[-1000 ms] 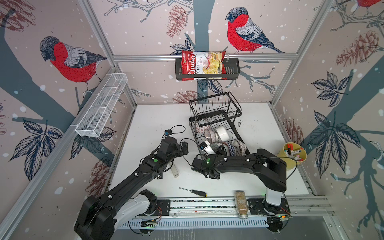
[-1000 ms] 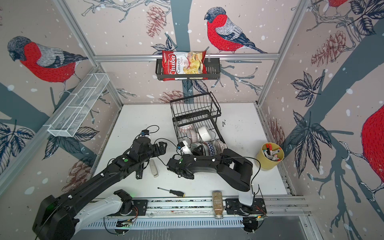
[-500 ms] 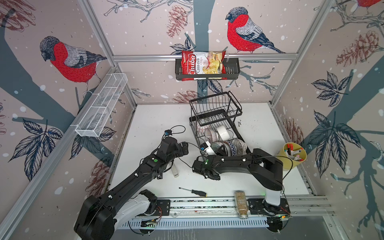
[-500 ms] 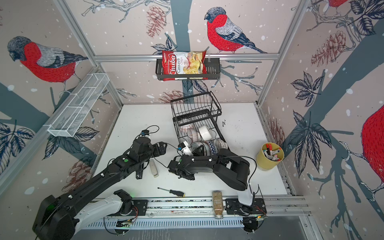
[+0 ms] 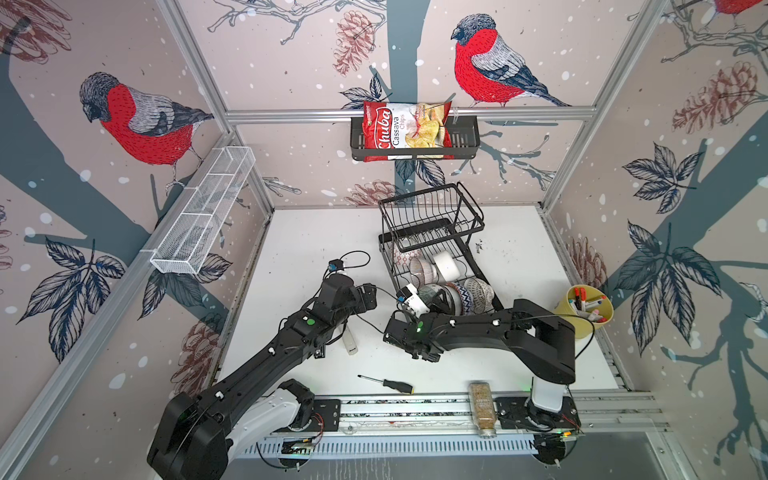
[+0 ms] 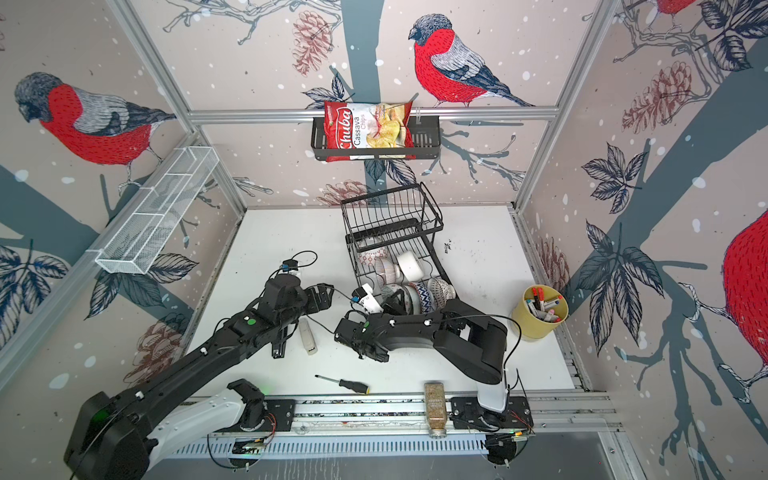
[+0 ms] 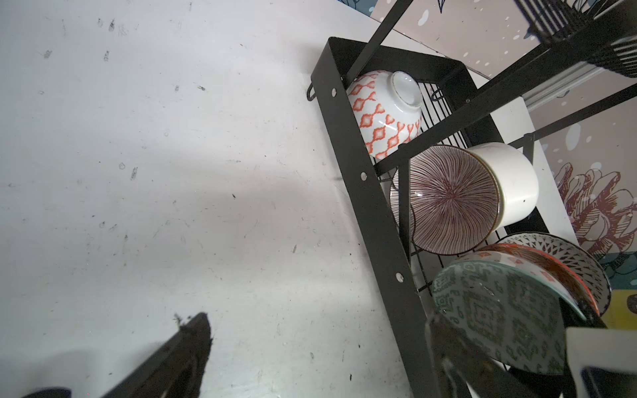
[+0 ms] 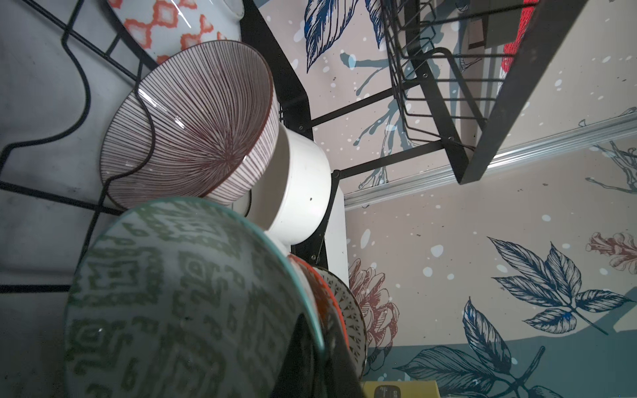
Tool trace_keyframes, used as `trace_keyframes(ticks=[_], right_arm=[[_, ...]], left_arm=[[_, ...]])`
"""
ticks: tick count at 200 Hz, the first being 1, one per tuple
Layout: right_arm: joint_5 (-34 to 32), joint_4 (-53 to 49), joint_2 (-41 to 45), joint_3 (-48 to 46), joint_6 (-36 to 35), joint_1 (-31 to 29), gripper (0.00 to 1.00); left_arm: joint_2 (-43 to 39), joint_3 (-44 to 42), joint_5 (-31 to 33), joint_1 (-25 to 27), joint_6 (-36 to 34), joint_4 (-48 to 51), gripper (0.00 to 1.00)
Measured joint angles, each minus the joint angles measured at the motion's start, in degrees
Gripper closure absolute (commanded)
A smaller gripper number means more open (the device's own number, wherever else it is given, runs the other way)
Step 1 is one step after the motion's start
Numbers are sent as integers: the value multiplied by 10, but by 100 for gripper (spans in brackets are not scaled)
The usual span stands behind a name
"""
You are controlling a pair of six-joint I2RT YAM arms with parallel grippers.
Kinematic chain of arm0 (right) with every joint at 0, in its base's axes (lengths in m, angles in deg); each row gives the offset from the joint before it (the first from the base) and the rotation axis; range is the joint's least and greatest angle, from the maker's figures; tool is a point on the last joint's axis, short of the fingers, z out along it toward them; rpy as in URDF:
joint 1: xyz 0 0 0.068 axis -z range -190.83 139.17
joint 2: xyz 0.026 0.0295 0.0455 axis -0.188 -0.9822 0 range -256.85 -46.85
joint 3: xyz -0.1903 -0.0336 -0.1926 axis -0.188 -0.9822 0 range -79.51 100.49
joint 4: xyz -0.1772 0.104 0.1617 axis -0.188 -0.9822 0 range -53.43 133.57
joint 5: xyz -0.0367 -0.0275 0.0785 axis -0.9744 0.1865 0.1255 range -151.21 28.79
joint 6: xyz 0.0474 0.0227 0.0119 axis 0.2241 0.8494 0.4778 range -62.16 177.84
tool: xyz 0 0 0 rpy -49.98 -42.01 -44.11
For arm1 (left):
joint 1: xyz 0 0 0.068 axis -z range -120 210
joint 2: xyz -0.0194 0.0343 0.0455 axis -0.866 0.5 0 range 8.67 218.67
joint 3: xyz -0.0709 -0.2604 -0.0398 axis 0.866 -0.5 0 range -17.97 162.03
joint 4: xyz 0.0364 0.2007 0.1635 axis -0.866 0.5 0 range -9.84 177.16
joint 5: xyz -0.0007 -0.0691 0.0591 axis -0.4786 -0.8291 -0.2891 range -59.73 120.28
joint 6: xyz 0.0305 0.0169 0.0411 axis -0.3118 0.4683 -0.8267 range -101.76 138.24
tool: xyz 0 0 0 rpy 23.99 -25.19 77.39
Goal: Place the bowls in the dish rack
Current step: 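Lower the green-patterned bowl on edge into the lower rack with the right gripper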
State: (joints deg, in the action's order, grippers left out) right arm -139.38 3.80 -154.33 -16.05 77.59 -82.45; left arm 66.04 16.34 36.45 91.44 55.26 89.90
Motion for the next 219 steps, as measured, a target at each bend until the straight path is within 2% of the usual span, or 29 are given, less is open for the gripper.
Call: trace_keyframes(ticks=[56, 119, 219], right_arm=[[13, -34, 5, 12, 13, -1, 100], [65, 27, 29, 0, -50, -19, 100], [36, 31, 11, 14, -57, -3, 100]], left_arm=[[0, -2, 0, 0, 0, 0, 4], [1, -4, 0, 0, 0, 0, 4], [3, -6, 0, -2, 0, -1, 4]])
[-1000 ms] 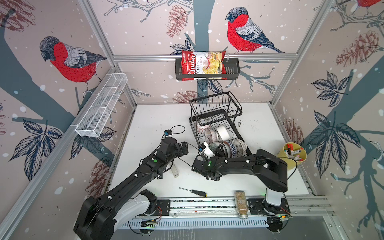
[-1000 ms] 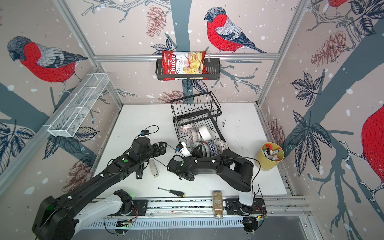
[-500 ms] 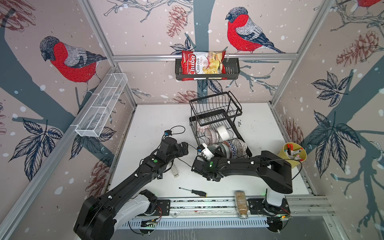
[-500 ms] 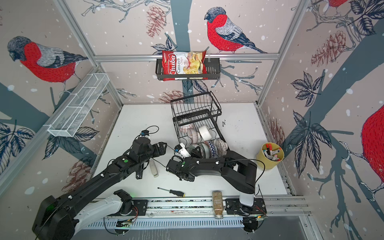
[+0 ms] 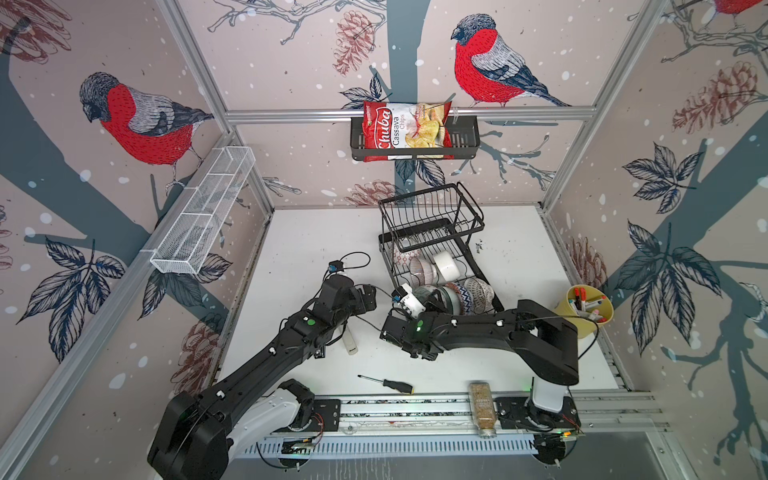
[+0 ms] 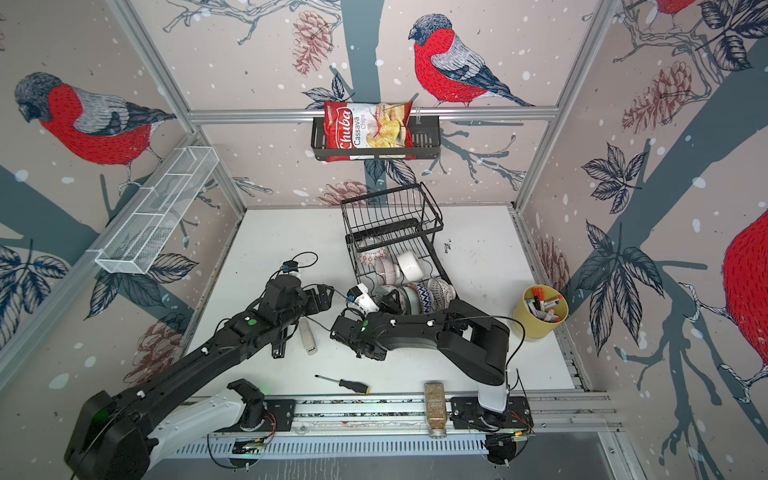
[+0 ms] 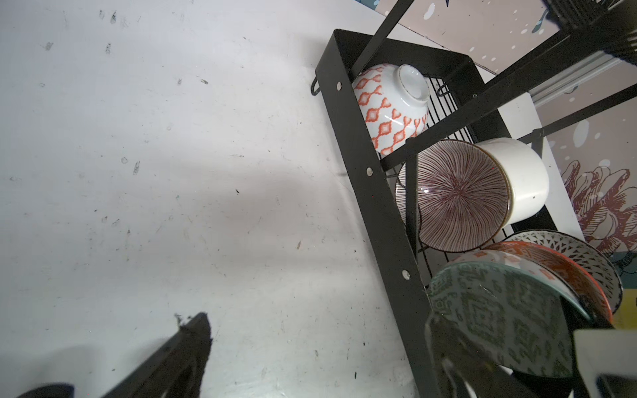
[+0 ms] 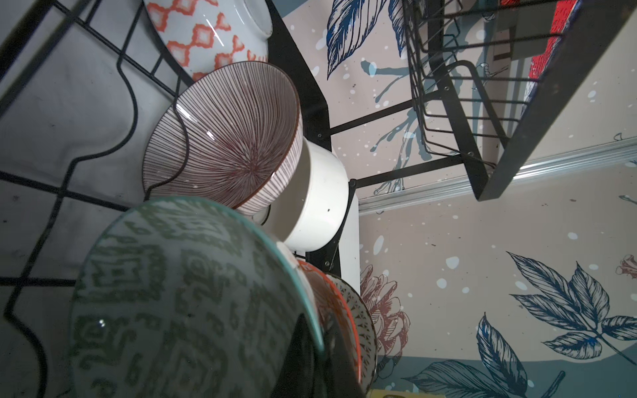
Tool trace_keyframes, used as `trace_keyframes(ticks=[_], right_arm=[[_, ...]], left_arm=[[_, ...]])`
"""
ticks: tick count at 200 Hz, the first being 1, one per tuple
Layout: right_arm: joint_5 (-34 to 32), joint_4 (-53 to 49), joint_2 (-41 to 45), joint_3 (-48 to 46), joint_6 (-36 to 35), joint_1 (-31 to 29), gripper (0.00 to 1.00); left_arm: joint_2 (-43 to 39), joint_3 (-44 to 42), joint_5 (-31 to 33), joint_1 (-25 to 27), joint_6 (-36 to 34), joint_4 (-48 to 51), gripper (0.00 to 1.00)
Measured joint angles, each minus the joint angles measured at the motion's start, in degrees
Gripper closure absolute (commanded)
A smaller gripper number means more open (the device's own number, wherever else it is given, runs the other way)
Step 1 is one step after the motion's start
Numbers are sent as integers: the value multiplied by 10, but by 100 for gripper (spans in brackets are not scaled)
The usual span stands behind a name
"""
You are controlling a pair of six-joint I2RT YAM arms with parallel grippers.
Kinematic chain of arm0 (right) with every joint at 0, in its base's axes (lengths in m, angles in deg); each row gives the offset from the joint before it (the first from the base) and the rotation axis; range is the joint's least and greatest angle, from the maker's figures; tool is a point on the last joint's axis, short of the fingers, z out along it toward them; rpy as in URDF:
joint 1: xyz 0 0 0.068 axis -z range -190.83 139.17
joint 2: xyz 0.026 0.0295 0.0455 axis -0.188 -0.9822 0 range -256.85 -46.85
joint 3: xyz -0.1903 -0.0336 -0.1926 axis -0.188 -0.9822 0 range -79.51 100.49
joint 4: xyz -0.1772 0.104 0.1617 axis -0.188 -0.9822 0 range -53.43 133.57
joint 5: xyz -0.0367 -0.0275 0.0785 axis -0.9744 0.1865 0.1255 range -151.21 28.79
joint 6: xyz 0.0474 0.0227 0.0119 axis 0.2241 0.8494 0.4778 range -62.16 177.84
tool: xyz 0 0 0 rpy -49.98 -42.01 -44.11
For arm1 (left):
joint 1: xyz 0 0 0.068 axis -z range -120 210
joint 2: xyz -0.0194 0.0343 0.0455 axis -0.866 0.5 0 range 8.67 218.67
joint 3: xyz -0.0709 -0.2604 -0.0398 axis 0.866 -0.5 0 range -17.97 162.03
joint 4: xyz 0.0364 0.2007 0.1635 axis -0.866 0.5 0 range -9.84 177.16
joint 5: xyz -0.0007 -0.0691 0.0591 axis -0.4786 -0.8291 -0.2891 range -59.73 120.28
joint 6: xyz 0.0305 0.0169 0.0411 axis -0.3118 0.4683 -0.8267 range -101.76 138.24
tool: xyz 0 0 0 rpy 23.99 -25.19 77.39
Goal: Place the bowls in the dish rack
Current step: 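Lower the green-patterned bowl on edge into the lower rack with the right gripper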
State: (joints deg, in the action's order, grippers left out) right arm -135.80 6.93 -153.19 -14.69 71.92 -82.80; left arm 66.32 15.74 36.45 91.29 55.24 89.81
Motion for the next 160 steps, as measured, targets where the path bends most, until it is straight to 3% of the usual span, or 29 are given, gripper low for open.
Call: trace_keyframes(ticks=[160], right_arm=[[-17, -42, -39, 21, 34, -37, 100]], left_arm=[[8, 1, -1, -4, -10, 0, 4]])
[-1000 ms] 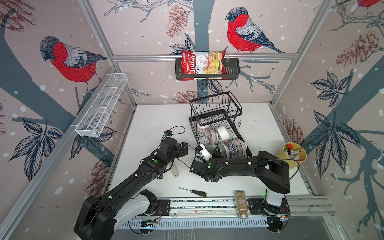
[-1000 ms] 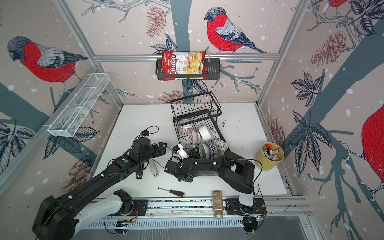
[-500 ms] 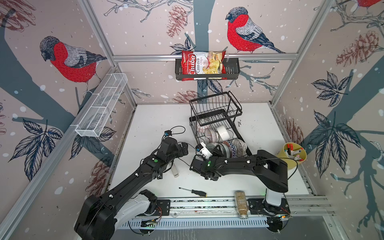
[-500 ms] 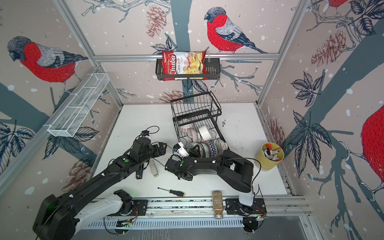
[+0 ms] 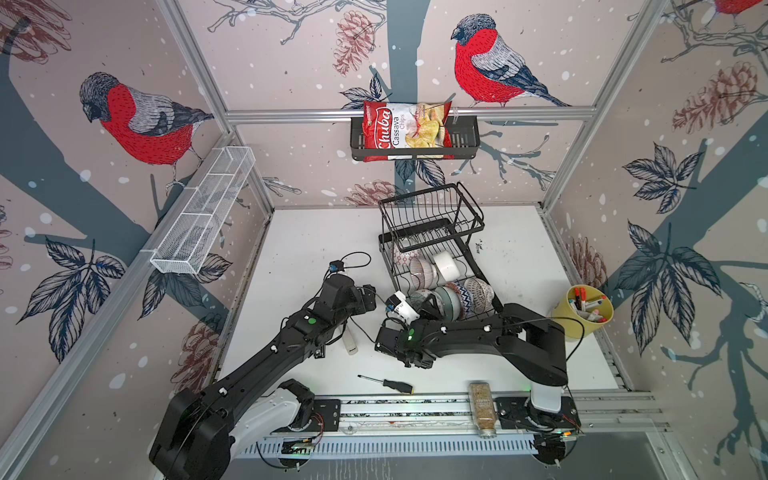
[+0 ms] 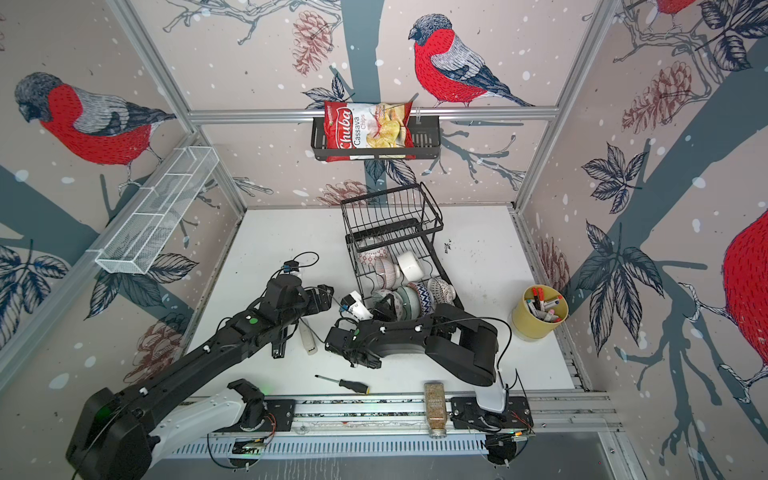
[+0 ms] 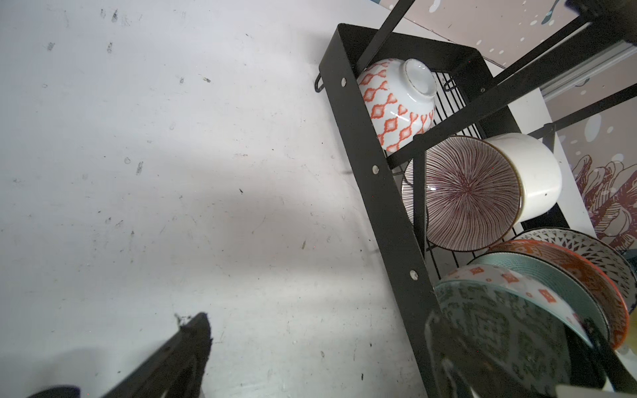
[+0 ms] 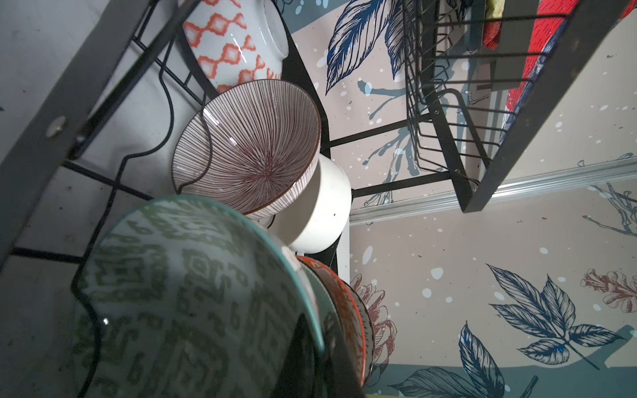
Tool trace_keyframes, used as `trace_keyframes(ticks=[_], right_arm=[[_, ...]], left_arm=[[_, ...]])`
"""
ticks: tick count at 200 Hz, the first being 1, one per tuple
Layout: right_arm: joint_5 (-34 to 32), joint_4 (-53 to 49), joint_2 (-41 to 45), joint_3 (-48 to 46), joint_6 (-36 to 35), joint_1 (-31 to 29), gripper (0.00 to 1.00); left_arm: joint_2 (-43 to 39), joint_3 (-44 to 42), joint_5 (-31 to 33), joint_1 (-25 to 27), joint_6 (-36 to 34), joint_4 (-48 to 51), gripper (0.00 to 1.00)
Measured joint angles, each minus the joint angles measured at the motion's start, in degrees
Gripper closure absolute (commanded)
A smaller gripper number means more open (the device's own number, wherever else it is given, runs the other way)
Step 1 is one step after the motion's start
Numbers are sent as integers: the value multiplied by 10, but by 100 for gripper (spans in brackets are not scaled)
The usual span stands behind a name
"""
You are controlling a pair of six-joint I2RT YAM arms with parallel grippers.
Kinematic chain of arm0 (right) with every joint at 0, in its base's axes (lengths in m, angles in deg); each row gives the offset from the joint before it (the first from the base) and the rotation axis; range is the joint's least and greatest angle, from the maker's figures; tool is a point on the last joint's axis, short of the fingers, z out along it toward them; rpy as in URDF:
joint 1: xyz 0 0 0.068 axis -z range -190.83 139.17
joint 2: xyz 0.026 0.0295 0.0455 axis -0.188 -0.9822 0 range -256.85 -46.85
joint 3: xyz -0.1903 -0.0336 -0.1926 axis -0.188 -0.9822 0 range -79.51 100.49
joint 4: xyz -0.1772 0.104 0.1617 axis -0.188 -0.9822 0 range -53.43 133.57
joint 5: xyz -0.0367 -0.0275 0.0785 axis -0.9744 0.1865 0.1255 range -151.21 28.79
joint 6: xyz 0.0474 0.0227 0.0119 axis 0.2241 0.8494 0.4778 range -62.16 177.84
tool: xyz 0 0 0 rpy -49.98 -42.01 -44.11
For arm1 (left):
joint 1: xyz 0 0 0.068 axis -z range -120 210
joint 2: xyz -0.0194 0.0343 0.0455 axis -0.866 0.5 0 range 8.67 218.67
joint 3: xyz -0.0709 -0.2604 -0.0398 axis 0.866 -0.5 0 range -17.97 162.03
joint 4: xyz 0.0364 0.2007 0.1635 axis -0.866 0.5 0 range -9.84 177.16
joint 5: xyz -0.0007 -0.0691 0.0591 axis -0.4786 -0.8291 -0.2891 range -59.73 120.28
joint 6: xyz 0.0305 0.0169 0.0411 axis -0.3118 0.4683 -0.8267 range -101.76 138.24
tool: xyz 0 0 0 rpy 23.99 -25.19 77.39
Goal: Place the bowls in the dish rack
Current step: 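Lower the green-patterned bowl on edge into the lower rack with the right gripper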
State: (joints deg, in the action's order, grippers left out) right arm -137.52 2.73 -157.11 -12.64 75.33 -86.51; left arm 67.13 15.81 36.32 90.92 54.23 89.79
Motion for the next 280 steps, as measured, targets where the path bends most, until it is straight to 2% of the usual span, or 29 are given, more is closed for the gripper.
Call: trace_keyframes(ticks=[23, 98, 217, 280], right_arm=[[14, -12, 3, 4, 7, 1, 100], [29, -64, -15, 29, 41, 3, 88], [132, -30, -7, 33, 53, 19, 51], [175, -21, 10, 28, 53, 26, 21]], left_arm=[[-3, -1, 0, 0, 0, -1, 4], [-18, -17, 0, -1, 0, -1, 4], [-15, -19, 0, -3, 0, -2, 4], [-16, -20, 0, -4, 0, -2, 4]])
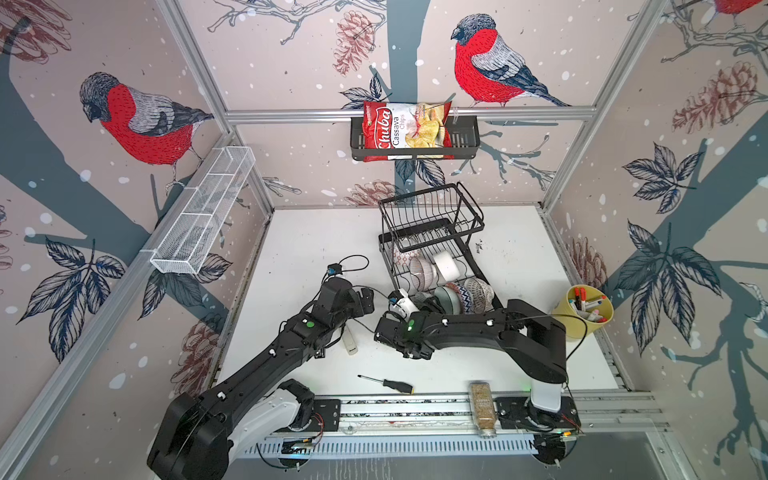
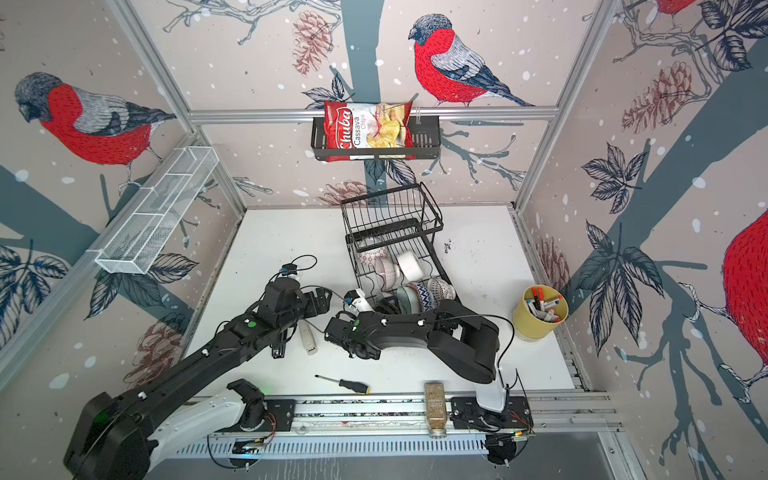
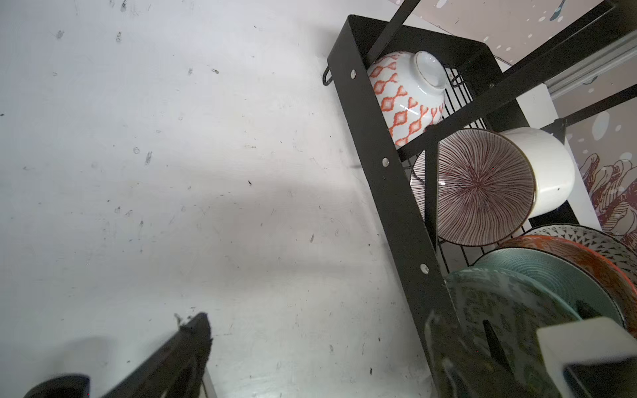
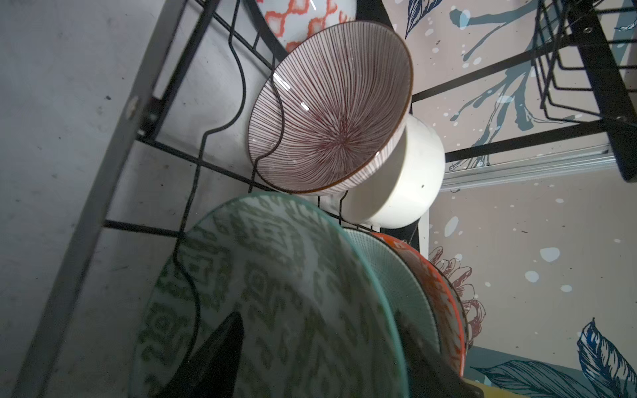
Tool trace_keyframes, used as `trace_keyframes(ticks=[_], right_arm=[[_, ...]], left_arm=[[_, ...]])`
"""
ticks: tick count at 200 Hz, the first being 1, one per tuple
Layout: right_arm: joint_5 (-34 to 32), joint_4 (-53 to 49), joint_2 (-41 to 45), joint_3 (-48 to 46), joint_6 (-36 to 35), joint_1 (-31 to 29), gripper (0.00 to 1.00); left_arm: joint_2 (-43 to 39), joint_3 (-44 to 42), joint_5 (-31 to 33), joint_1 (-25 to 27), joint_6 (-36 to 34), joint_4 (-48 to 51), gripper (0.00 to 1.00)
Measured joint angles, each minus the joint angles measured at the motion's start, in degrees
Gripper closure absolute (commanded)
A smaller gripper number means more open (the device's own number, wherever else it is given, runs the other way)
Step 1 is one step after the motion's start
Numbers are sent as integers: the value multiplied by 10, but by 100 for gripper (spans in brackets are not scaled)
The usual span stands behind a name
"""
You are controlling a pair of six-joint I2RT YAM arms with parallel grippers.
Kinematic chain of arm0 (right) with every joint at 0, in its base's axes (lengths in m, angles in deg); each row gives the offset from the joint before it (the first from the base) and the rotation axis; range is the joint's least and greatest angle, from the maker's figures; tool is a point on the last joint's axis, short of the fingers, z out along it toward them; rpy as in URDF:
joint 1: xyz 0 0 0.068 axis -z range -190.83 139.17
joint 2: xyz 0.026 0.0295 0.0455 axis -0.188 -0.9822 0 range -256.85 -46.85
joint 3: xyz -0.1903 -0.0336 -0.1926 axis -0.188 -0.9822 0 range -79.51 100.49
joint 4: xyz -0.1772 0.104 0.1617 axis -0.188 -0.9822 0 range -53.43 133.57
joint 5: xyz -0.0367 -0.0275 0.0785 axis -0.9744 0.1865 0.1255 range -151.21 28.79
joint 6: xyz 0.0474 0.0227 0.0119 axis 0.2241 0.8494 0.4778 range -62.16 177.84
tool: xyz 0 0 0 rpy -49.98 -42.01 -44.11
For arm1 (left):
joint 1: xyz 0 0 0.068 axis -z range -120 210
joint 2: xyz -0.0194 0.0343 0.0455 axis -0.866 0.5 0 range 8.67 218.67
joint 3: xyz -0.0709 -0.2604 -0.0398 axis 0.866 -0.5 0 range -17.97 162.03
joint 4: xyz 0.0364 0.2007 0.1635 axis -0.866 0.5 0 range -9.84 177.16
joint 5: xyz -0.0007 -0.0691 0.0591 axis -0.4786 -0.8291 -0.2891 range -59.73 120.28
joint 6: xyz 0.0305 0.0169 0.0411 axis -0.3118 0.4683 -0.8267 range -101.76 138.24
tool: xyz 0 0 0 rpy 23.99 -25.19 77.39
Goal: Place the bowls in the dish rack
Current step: 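Lower the green-patterned bowl on edge into the lower rack with the right gripper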
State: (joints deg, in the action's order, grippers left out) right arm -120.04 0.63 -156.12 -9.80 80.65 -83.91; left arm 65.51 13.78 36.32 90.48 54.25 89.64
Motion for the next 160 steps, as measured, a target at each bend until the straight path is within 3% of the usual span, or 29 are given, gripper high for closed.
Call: trace_keyframes(ticks=[54, 160], right_arm=[[19, 0, 21, -1, -2, 4, 0], [75, 30, 79, -7, -4, 25, 1]], left_arm=[[-7, 0, 0, -1, 0, 1, 4], [-21, 1, 4, -4, 0, 9, 4]])
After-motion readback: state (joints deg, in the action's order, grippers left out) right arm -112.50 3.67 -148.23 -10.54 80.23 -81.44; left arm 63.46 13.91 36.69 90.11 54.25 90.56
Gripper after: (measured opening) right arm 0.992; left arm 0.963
